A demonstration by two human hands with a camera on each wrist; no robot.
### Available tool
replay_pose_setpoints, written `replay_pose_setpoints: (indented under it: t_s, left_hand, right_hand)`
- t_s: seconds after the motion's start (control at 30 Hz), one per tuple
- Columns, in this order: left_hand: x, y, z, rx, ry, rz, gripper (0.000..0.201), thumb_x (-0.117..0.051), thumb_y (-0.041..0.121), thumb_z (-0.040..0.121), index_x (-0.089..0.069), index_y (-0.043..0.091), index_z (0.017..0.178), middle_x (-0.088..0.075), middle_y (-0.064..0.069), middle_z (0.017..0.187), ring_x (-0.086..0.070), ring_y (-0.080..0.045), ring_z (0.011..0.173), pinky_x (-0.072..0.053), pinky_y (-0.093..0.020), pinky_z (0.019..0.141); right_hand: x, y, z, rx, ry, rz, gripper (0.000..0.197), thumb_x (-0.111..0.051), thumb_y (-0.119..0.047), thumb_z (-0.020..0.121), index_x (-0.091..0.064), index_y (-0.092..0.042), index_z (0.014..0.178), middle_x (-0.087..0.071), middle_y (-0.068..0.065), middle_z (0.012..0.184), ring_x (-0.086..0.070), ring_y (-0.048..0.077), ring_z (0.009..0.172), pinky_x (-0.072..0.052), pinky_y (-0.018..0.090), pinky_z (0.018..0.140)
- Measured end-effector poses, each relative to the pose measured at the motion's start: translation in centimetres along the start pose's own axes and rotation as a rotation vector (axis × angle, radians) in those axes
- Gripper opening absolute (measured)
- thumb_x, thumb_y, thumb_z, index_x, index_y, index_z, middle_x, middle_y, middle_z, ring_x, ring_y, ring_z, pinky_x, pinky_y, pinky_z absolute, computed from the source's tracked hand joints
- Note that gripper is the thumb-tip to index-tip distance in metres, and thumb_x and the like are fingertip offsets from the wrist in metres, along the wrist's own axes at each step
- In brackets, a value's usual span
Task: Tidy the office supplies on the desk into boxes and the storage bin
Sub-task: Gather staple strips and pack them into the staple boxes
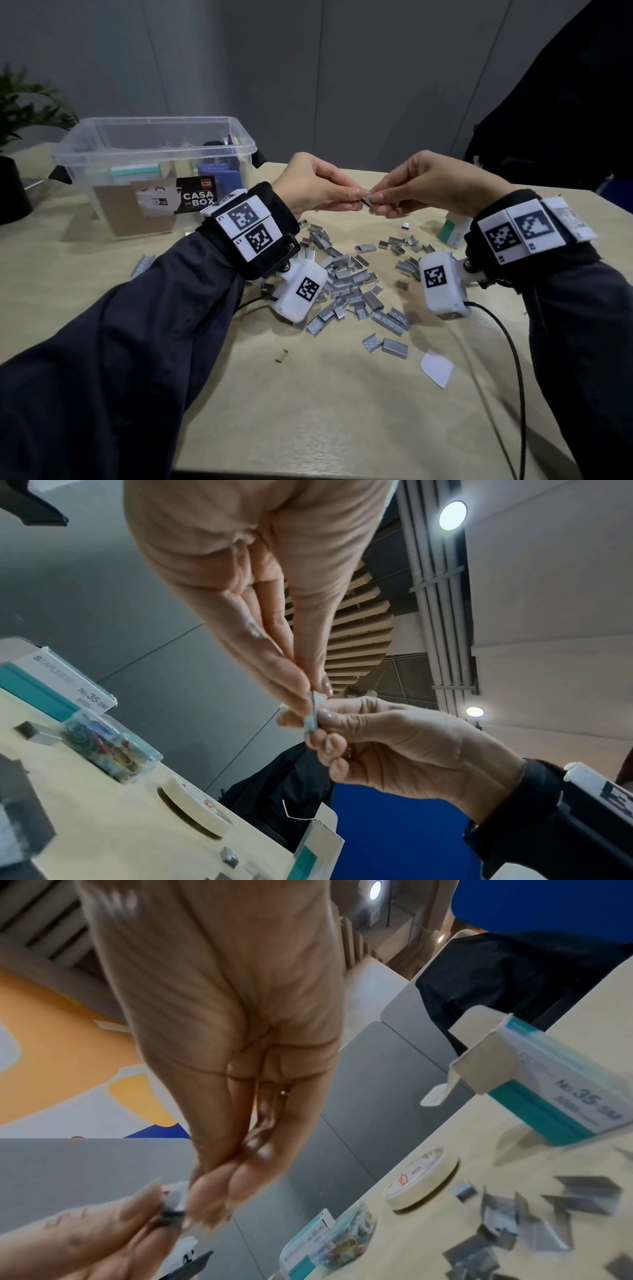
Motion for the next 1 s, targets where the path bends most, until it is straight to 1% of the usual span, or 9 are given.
replay_pose_setpoints:
  t_s: [0.13, 0.23, 0.33, 0.47, 0.63, 0.73, 0.8, 0.9, 1.0]
  left_hand:
    - [0.6, 0.2, 0.0, -0.016, 0.036, -0.041, 0.019, -0.076, -0.004, 0.074, -0.068, -0.013, 0.089, -0.071, -0.022, 0.082, -0.073, -0.02, 0.069, -0.058, -0.019, 0.063]
    - [0.8, 0.3, 0.1, -0.019, 0.044, -0.082, 0.015, -0.075, -0.005, 0.075, -0.068, -0.012, 0.087, -0.072, -0.022, 0.083, -0.072, -0.021, 0.071, -0.06, -0.024, 0.072]
    - [1.0, 0.2, 0.1, -0.013, 0.055, -0.123, 0.016, -0.075, -0.007, 0.075, -0.068, -0.012, 0.089, -0.071, -0.027, 0.089, -0.073, -0.024, 0.075, -0.059, -0.027, 0.077]
    - [1.3, -0.1, 0.0, 0.035, 0.075, -0.221, 0.028, -0.073, -0.01, 0.076, -0.063, -0.016, 0.101, -0.07, -0.029, 0.088, -0.073, -0.026, 0.072, -0.06, -0.024, 0.071]
    - [2.2, -0.5, 0.0, 0.093, 0.192, -0.347, 0.058, -0.071, -0.017, 0.074, -0.042, -0.004, 0.122, -0.062, -0.033, 0.104, -0.072, -0.03, 0.065, -0.059, -0.025, 0.058]
    - [2.1, -0.9, 0.0, 0.124, 0.19, -0.376, 0.065, -0.071, -0.017, 0.074, -0.037, 0.0, 0.127, -0.058, -0.035, 0.114, -0.073, -0.032, 0.068, -0.06, -0.027, 0.059]
    - [1.9, -1.2, 0.1, 0.14, 0.183, -0.398, 0.066, -0.07, -0.017, 0.075, -0.036, 0.001, 0.128, -0.058, -0.035, 0.116, -0.073, -0.033, 0.07, -0.061, -0.029, 0.061]
    - [1.5, -0.9, 0.4, 0.142, 0.171, -0.368, 0.062, -0.071, -0.011, 0.078, -0.037, 0.0, 0.128, -0.065, -0.03, 0.107, -0.073, -0.028, 0.066, -0.061, -0.03, 0.065]
    - [1.0, -0.6, 0.6, 0.134, 0.168, -0.257, 0.057, -0.076, 0.0, 0.078, -0.042, 0.004, 0.124, -0.071, -0.018, 0.1, -0.073, -0.02, 0.068, -0.058, -0.025, 0.066]
  right_hand:
    - [0.6, -0.7, 0.0, 0.033, 0.077, -0.004, 0.021, -0.073, -0.014, 0.084, -0.076, -0.004, 0.102, -0.074, 0.009, 0.086, -0.067, 0.007, 0.071, -0.056, 0.015, 0.064]
    - [0.8, -0.9, -0.1, 0.05, 0.11, 0.048, 0.021, -0.072, -0.016, 0.085, -0.076, -0.008, 0.104, -0.075, 0.008, 0.09, -0.07, 0.007, 0.075, -0.056, 0.017, 0.064]
    - [1.1, -1.3, -0.2, 0.117, 0.175, 0.096, 0.021, -0.074, -0.012, 0.083, -0.075, -0.004, 0.102, -0.075, 0.016, 0.091, -0.072, 0.011, 0.075, -0.06, 0.021, 0.071]
    - [1.2, -1.9, -0.4, 0.17, 0.205, 0.039, 0.02, -0.075, -0.011, 0.082, -0.075, -0.002, 0.1, -0.075, 0.017, 0.091, -0.072, 0.014, 0.076, -0.06, 0.022, 0.075]
    - [1.6, -2.2, -0.6, 0.193, 0.245, 0.06, 0.021, -0.074, -0.011, 0.083, -0.074, 0.001, 0.1, -0.074, 0.018, 0.089, -0.072, 0.014, 0.075, -0.06, 0.021, 0.072]
    - [1.1, -2.4, -0.8, 0.237, 0.245, 0.01, 0.022, -0.08, -0.011, 0.076, -0.076, -0.002, 0.097, -0.076, 0.013, 0.086, -0.074, 0.018, 0.08, -0.059, 0.022, 0.074]
    - [1.4, -2.9, -1.0, 0.29, 0.308, -0.101, 0.024, -0.085, -0.014, 0.071, -0.077, -0.007, 0.092, -0.076, 0.007, 0.081, -0.074, 0.016, 0.078, -0.058, 0.021, 0.073]
    - [2.1, -3.7, -1.7, 0.363, 0.405, -0.203, 0.02, -0.085, -0.017, 0.073, -0.078, -0.009, 0.09, -0.075, 0.004, 0.077, -0.074, 0.013, 0.074, -0.06, 0.025, 0.074]
    - [2.9, -3.9, -2.2, 0.389, 0.41, -0.187, 0.019, -0.082, -0.016, 0.076, -0.078, -0.009, 0.094, -0.075, 0.005, 0.079, -0.074, 0.011, 0.074, -0.06, 0.025, 0.076]
Point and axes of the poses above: each hand's wrist, its own z-axis towards the middle knuckle, its own x-axis out of the back of the hand, y = z × x, the point moved 10 cm from there along z, towards the middle knuckle
